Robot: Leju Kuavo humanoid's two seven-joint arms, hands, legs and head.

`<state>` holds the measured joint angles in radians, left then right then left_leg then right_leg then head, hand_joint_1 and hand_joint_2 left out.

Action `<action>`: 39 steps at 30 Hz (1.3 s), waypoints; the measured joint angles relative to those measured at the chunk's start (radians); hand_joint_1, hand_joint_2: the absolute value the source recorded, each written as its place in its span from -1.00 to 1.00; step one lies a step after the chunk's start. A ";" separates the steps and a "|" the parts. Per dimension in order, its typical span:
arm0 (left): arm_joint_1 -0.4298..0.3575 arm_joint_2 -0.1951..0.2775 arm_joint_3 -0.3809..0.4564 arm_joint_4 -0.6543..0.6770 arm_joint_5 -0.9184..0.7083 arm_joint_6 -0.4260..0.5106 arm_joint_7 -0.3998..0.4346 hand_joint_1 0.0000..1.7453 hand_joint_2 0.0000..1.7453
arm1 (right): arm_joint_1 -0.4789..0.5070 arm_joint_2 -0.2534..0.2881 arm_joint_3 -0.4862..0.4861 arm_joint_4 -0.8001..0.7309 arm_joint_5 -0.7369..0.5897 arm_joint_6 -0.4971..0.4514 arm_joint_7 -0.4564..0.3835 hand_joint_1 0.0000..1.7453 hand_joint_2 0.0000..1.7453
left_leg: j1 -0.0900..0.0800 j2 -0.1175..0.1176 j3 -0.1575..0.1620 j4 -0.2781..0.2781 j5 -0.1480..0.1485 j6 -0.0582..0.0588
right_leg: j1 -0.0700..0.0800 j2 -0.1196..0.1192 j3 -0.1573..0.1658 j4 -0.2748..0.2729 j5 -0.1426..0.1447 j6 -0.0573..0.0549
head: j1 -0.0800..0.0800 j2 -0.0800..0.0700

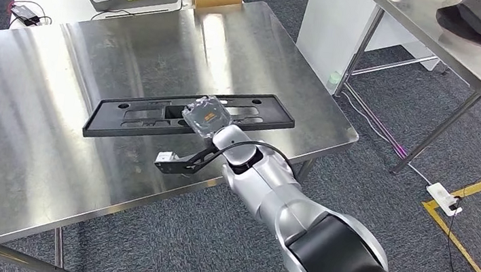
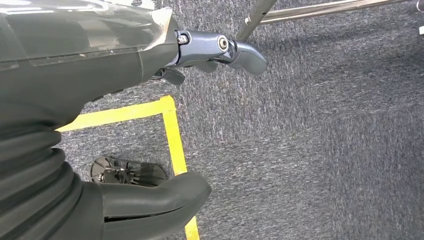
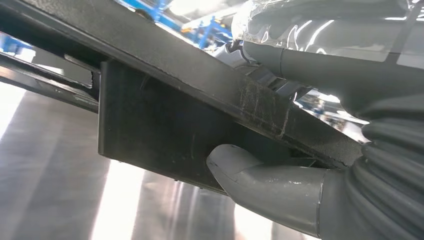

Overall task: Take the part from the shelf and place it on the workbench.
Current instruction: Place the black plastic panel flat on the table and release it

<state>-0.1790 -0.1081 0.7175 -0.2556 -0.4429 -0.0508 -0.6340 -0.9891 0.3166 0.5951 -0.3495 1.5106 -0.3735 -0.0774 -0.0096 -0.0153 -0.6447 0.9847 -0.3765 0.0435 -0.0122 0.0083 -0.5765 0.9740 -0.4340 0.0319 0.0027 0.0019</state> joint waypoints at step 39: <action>0.010 0.021 0.040 0.000 -0.028 0.019 0.042 -1.00 -1.00 | 0.019 0.020 0.089 0.011 0.000 0.020 0.024 -1.00 -1.00 | 0.000 0.000 0.000 0.000 0.000 0.000 | 0.000 0.000 0.000 0.000 0.000 0.000 | 0.000 0.000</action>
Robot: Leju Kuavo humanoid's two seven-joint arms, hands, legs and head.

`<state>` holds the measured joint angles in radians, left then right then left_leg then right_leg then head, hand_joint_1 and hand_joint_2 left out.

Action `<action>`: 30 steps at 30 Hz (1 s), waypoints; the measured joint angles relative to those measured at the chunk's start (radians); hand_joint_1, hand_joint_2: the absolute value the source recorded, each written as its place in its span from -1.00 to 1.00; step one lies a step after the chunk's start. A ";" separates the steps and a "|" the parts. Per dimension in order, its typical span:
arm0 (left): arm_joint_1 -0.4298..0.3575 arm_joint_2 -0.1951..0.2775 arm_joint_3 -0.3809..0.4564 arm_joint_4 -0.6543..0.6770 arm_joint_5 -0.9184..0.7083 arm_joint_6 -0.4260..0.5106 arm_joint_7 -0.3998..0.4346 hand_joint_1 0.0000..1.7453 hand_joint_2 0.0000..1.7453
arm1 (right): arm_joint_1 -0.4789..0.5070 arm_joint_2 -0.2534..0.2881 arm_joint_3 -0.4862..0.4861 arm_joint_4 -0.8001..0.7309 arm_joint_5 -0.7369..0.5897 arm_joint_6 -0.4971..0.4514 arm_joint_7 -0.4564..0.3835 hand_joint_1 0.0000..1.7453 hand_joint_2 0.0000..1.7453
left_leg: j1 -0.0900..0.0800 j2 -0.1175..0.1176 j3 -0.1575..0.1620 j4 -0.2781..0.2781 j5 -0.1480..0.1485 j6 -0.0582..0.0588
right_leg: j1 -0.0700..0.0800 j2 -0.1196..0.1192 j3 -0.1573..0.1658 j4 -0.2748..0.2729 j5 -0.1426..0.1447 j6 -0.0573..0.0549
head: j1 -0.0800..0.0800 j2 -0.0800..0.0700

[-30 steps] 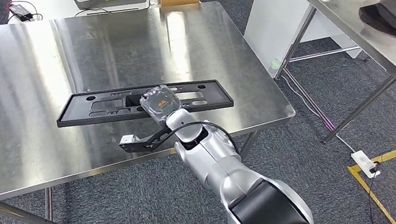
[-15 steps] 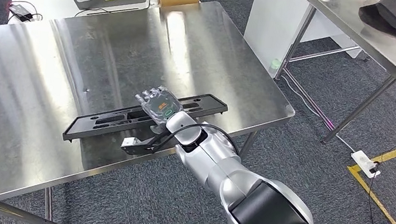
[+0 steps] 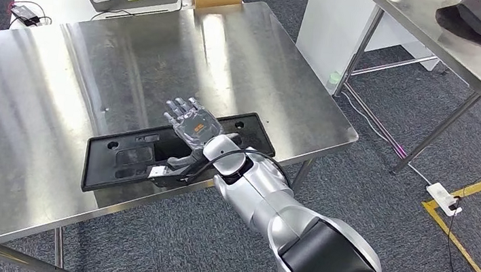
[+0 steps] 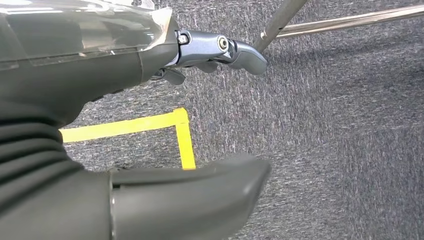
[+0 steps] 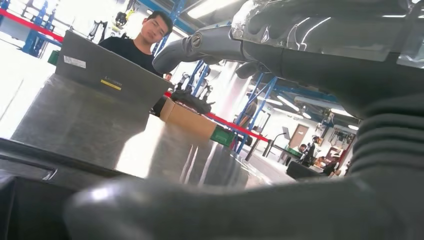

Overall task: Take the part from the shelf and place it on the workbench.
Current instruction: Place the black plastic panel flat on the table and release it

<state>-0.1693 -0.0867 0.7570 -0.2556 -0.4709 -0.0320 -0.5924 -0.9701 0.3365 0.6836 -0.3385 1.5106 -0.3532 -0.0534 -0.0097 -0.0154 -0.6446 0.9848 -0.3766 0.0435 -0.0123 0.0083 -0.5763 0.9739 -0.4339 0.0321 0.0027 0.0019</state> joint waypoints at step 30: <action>0.068 -0.002 0.090 0.000 -0.011 -0.010 -0.054 -1.00 -1.00 | 0.510 -0.143 -0.366 -1.092 -0.734 -0.312 -0.337 -1.00 -1.00 | -0.001 -0.007 0.004 0.000 -0.007 -0.001 | 0.000 -0.007 0.003 -0.002 -0.008 0.002 | 0.000 0.000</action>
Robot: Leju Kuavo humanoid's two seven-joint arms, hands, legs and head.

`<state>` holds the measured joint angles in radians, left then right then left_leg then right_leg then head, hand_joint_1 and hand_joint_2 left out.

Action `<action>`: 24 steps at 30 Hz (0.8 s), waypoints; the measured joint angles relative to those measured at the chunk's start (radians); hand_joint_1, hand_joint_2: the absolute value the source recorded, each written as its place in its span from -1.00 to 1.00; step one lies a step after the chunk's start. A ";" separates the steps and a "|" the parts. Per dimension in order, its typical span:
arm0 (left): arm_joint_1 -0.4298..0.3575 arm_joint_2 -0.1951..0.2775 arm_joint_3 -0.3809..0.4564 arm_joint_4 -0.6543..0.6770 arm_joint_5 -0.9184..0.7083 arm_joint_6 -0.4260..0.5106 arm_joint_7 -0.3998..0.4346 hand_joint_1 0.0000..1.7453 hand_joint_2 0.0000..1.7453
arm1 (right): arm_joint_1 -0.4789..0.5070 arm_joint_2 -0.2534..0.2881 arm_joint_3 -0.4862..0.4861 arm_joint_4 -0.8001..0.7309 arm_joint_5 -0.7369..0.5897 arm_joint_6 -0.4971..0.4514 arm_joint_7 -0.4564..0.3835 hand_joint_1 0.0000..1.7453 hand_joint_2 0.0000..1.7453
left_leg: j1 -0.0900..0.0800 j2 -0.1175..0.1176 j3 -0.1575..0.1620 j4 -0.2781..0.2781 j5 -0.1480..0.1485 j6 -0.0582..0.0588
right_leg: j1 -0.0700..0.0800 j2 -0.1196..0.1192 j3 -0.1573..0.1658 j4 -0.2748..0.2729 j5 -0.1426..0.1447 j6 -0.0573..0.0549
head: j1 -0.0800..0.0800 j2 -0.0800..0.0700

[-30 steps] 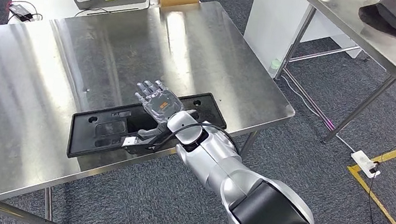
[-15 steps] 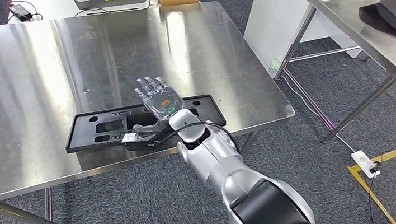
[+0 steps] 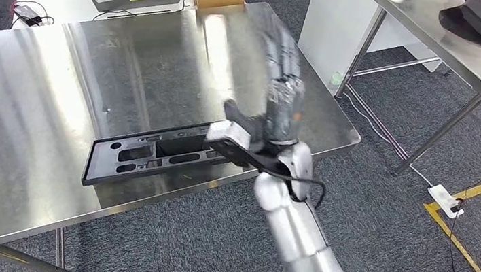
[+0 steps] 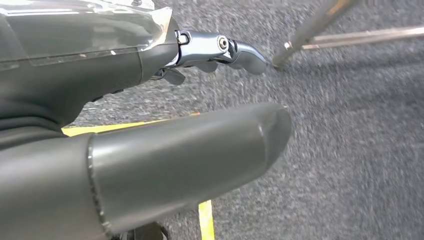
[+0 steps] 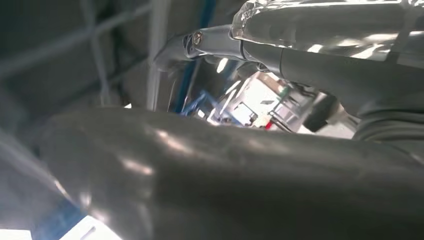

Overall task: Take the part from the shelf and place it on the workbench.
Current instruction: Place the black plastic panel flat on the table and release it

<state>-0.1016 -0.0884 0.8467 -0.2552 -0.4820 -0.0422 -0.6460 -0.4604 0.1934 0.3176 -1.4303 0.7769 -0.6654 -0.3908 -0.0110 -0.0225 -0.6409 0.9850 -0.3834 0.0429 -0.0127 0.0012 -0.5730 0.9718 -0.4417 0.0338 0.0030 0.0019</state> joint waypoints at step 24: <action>0.017 -0.020 0.119 0.000 0.041 -0.047 0.000 -1.00 -1.00 | 0.541 -0.118 -0.115 -0.372 -0.276 0.054 -0.188 -1.00 -1.00 | 0.010 0.006 -0.017 0.006 0.033 0.000 | -0.016 0.003 0.091 0.026 -0.085 0.029 | 0.003 0.000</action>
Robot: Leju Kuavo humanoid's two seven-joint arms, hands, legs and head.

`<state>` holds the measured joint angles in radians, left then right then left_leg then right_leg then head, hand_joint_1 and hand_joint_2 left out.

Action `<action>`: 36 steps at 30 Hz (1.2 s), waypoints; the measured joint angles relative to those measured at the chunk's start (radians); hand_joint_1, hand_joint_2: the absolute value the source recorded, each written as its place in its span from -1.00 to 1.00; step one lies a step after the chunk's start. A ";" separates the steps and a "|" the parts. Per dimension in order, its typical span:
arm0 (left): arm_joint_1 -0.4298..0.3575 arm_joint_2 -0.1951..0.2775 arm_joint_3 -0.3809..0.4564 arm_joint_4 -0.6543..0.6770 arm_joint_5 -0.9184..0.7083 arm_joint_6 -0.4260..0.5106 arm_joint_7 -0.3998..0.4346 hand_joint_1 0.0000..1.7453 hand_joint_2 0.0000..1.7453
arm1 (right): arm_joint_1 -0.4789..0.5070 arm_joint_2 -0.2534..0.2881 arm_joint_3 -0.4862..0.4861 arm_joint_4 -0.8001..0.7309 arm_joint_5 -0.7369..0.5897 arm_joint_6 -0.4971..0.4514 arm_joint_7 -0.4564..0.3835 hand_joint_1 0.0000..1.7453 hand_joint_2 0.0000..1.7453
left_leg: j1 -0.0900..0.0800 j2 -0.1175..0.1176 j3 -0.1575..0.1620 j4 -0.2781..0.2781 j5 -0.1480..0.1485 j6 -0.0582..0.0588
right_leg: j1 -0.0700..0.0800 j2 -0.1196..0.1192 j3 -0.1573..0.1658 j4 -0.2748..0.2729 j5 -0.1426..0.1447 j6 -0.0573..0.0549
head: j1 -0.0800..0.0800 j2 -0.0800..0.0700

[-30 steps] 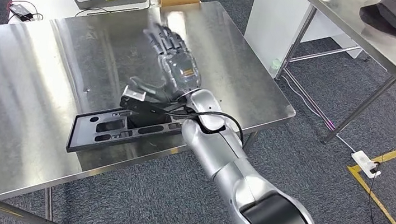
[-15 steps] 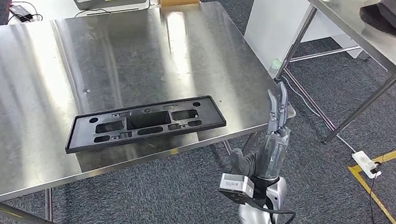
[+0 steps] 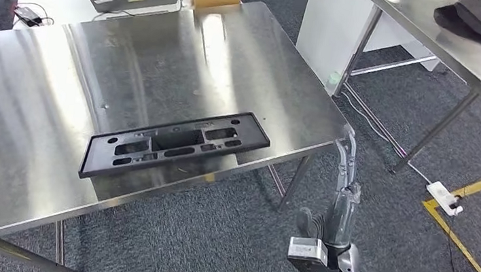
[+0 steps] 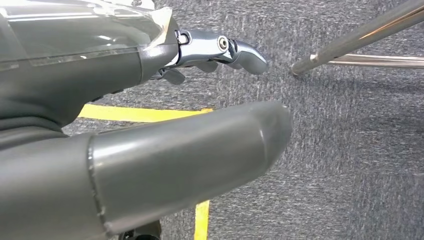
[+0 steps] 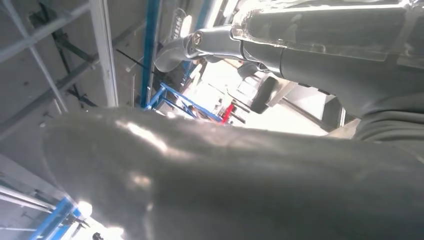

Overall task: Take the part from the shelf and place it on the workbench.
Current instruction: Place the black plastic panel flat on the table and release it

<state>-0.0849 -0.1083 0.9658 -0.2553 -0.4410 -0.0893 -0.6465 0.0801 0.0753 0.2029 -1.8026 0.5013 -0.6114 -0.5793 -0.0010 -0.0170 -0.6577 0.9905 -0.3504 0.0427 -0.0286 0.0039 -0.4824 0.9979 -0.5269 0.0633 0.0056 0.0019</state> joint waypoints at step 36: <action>0.014 -0.011 0.012 0.001 -0.016 -0.002 -0.017 -1.00 -1.00 | 0.033 0.001 -0.026 0.003 -0.037 0.033 -0.043 -1.00 -1.00 | -0.006 0.013 0.001 0.046 -0.068 -0.020 | 0.012 -0.012 0.018 -0.039 0.022 -0.063 | 0.001 0.000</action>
<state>-0.0709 -0.1191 0.9775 -0.2543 -0.4574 -0.0912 -0.6639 0.1127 0.0759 0.1767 -1.7999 0.4641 -0.5787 -0.6218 -0.0072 -0.0037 -0.6563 1.0368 -0.4186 0.0228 -0.0168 -0.0084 -0.4644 0.9591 -0.5046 0.0006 0.0064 0.0019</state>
